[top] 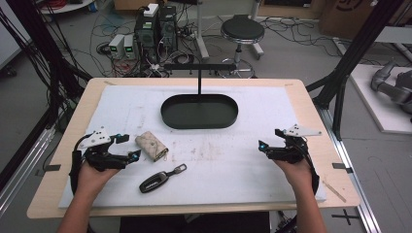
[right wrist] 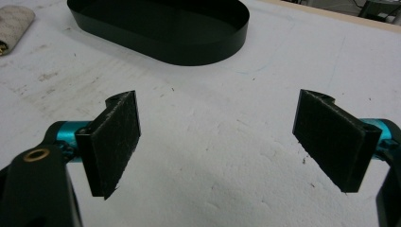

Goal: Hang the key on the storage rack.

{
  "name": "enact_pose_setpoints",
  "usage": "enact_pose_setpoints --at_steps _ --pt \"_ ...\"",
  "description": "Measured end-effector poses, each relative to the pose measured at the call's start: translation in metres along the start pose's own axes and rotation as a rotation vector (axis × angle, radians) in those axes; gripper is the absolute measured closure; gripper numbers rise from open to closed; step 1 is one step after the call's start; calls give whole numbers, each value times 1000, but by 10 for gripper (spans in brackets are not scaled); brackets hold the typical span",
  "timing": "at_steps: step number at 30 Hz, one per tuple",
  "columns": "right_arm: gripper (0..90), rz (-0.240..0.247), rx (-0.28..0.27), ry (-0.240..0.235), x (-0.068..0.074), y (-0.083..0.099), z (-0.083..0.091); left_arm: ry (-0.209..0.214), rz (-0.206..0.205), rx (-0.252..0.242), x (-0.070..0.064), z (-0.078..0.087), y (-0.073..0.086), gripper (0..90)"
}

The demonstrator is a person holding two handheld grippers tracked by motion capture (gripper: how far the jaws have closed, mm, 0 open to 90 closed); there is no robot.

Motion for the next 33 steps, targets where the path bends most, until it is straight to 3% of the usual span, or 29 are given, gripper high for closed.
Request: enact_pose_setpoints --at_steps 7,17,26,31,33 --pt "162 -22 -12 2 -5 3 4 0 -6 19 -1 -4 0 195" --pt "162 -31 -11 -2 0 0 7 24 -25 35 -9 -10 -1 194" --pt "162 -29 -8 -12 3 -1 4 91 -75 59 -31 -22 -10 194" --pt "162 -31 -4 -16 3 -1 3 173 -113 94 -49 -35 -13 193" --pt "162 -31 -2 -15 3 -1 2 186 -132 117 -56 -42 -13 193"
Point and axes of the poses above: each handheld gripper's, and its own axes: z roughly backward along the jaws, y roughly out of its underside, x roughly to its left, the point moved 2 cm from there along -z, roughly forward along the jaws, and after that the axes turned 6 degrees about x, right-handed, at the moved point
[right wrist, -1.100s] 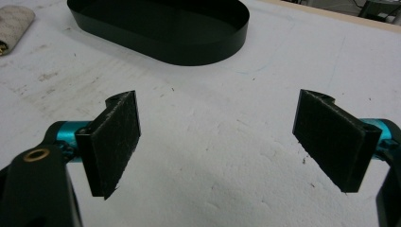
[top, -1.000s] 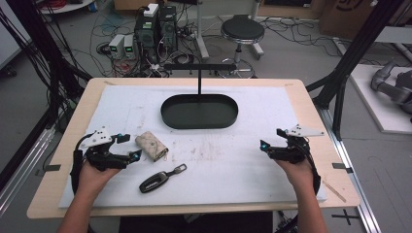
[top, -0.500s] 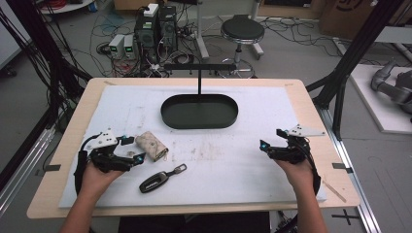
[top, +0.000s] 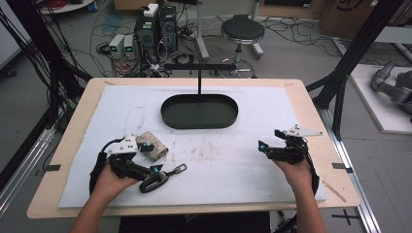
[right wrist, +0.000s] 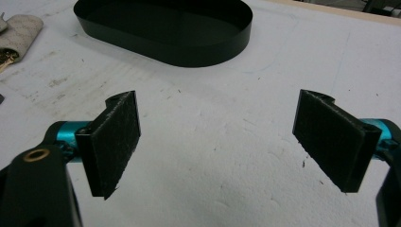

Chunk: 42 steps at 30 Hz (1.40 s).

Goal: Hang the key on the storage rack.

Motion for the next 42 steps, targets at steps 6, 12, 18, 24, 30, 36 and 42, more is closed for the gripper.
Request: enact_pose_setpoints --at_steps 6,12,18,24,30,36,42 --pt "163 -2 5 1 0 0 -1 27 -20 77 -11 -20 0 202" --pt "163 2 22 1 2 1 -5 43 -46 136 -21 -38 2 232" --pt "163 -7 29 -1 1 2 -7 50 -31 152 -21 -42 3 300" --pt "163 -2 40 -3 3 3 -10 55 -39 169 -22 -46 5 433" --pt "163 -6 45 -6 2 3 -10 50 -47 176 -22 -46 8 539" --pt "163 -3 43 -4 3 3 -10 36 -44 173 -23 -45 9 582" --pt "163 -7 36 -1 2 3 -9 44 -74 177 -27 -44 9 687"
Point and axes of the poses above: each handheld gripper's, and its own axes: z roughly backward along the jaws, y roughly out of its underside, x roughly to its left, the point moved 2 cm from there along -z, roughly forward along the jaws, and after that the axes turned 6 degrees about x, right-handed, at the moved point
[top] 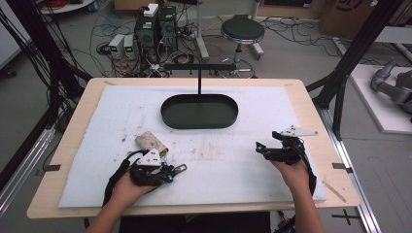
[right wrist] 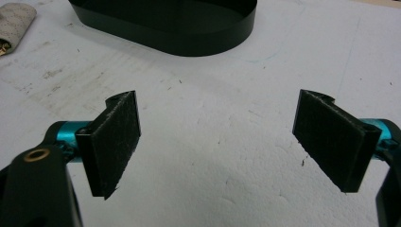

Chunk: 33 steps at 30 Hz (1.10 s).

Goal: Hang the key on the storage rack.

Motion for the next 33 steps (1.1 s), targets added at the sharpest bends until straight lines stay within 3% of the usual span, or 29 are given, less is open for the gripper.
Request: enact_pose_setpoints --at_steps 8,16,20,24,29,33 --pt "163 4 3 3 0 0 0 -14 7 -7 -1 0 1 795" --pt "163 14 8 0 2 0 -2 -31 -31 14 -4 1 -4 826" --pt "163 8 2 0 2 0 -1 -34 -54 -17 -7 5 -7 835" --pt "163 5 3 0 2 0 -1 -28 -46 -107 -7 20 -16 835" --pt "163 4 0 -4 3 0 -1 -35 -22 -187 -3 39 -24 834" --pt "163 5 -2 -1 4 0 -1 -55 -29 -228 3 51 -34 834"
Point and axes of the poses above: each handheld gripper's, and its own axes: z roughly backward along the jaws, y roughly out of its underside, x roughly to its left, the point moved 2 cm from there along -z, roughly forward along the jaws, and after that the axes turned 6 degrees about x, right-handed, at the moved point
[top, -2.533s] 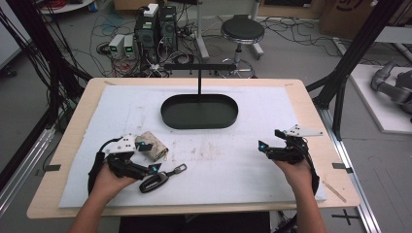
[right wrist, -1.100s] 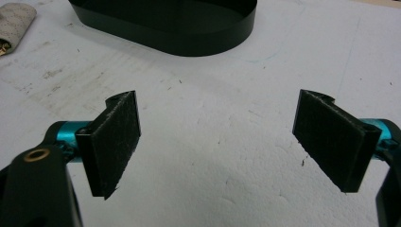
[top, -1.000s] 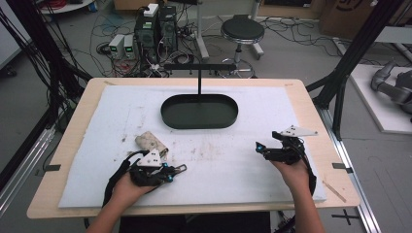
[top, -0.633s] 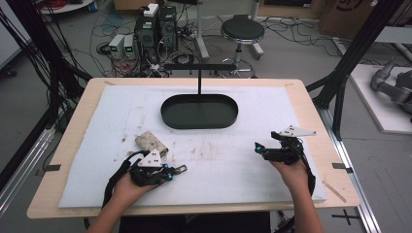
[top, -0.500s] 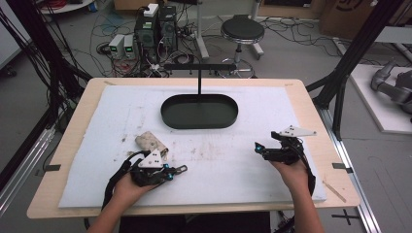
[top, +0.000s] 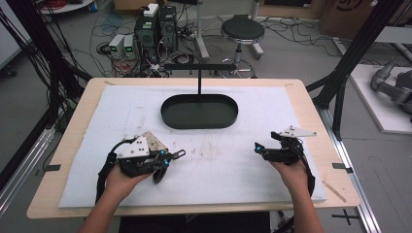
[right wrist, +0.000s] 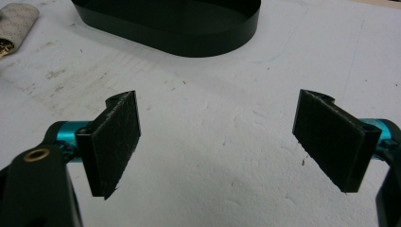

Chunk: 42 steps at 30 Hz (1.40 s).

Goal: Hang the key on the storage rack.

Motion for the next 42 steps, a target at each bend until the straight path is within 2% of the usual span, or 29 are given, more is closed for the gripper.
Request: enact_pose_setpoints --at_steps 5,7,11,14,19,20,24,30,33,34,40,42 --pt "163 1 -1 1 2 1 -1 -19 -30 -43 12 7 -26 833" --pt "163 4 -4 1 2 1 -1 -24 -30 -60 17 8 -36 833" --pt "163 -3 -7 -5 2 1 0 -37 -21 -61 32 10 -53 833" --pt "163 -1 -11 -4 1 1 1 -45 -5 -83 44 11 -61 832" --pt "163 1 -10 -1 1 0 1 -67 14 -89 64 7 -79 832" --pt "163 3 -5 -3 2 0 0 -61 22 -97 68 5 -82 831" --pt "163 34 13 9 5 1 -3 -73 20 -89 82 0 -94 831" --pt "163 33 16 6 7 1 -4 -112 23 -77 105 -6 -109 830" --pt "163 32 15 6 7 1 -4 -111 32 -74 111 -10 -114 830" --pt "163 32 16 3 7 1 -5 -112 33 -64 117 -14 -120 830" --pt "163 33 12 -7 7 1 -4 -140 53 -67 135 -24 -133 830" --pt "163 28 9 -5 6 1 -3 -153 54 -51 140 -27 -136 830"
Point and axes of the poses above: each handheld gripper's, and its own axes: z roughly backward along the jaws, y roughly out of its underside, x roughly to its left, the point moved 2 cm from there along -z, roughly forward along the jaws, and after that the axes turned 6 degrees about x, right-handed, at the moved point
